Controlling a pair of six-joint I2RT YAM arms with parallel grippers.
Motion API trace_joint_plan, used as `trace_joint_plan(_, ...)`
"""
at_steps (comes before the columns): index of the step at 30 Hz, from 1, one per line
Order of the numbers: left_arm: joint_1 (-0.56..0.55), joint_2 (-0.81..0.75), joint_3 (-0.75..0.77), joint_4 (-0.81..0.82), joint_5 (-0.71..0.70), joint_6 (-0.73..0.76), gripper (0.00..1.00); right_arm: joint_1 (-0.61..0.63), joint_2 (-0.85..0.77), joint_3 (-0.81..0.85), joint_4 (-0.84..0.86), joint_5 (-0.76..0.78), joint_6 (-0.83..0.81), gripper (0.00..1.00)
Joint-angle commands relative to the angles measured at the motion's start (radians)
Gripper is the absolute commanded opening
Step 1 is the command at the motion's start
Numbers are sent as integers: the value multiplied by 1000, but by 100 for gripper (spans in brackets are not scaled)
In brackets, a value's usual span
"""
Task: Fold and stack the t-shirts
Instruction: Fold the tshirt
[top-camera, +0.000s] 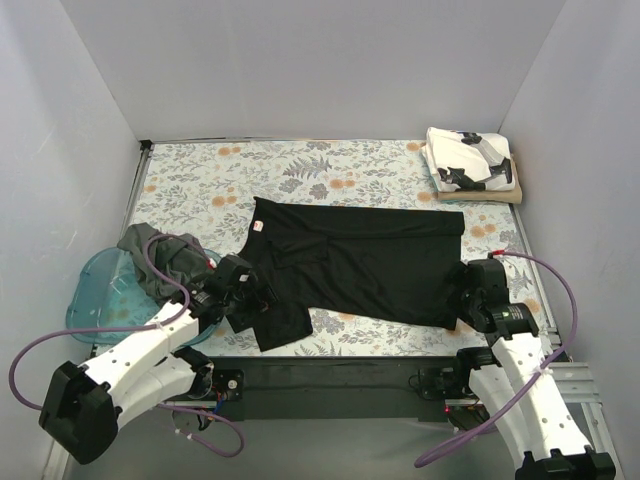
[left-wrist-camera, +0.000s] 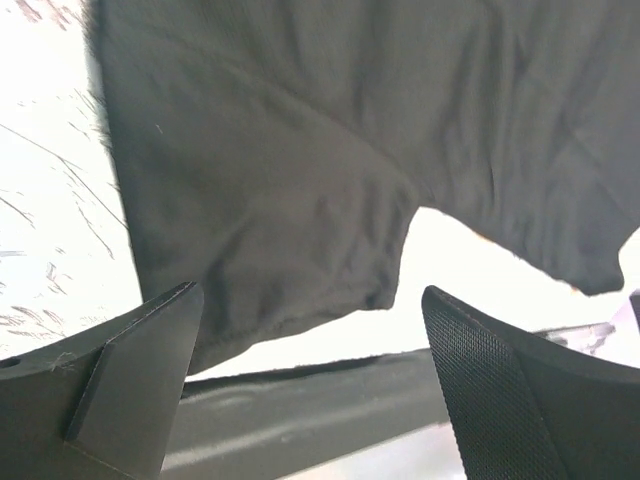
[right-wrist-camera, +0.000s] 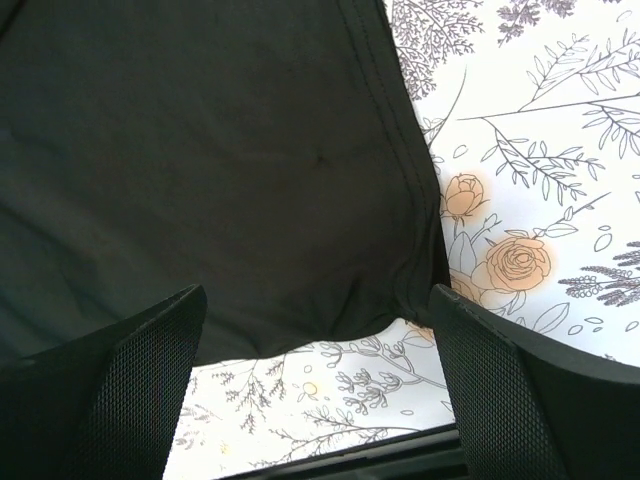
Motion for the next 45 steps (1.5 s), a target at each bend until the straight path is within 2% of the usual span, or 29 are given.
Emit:
trace_joint_plan(1,-27,-12,-73,-94,83,-70,89,4,-23,-23,90,32,67,98)
trace_joint_plan(5,-85,-21,-88,-150,74,-133,84,4,-75,-41,82,56,61,98)
trace_joint_plan(12,-148,26,-16,-339,-32,-247,83,6,-89,-77,86,33,69,98)
trace_joint_plan(15,-151,29,-31,-316,-41,-264,79,4,-68,-66,86,39,30,98)
trace_joint_plan(21,-153,95,-33,-221,-41,-276,62,4,-22,-46,95,4,-19,98)
trace_joint_plan(23,-154,126,-27,-195,-81,-276,58,4,-19,-51,98,-7,-28,98)
trace_joint_plan(25,-157,178,-5,-185,-87,-264,48,4,-20,-52,99,-13,-33,98)
trace_joint_plan(27,-167,206,2,-175,-90,-253,43,4,-26,-54,99,-9,-33,98)
trace_joint_plan(28,-173,230,5,-175,-87,-248,28,4,-29,-52,98,-9,-33,98)
trace_joint_plan(31,-183,241,19,-189,-83,-242,0,4,-45,-52,96,-20,-27,98)
trace_joint_plan(39,-190,146,71,-224,-87,-227,0,6,-59,-32,12,-93,45,93)
trace_joint_plan(45,-190,114,84,-221,-75,-210,0,4,29,-11,-36,-121,41,89)
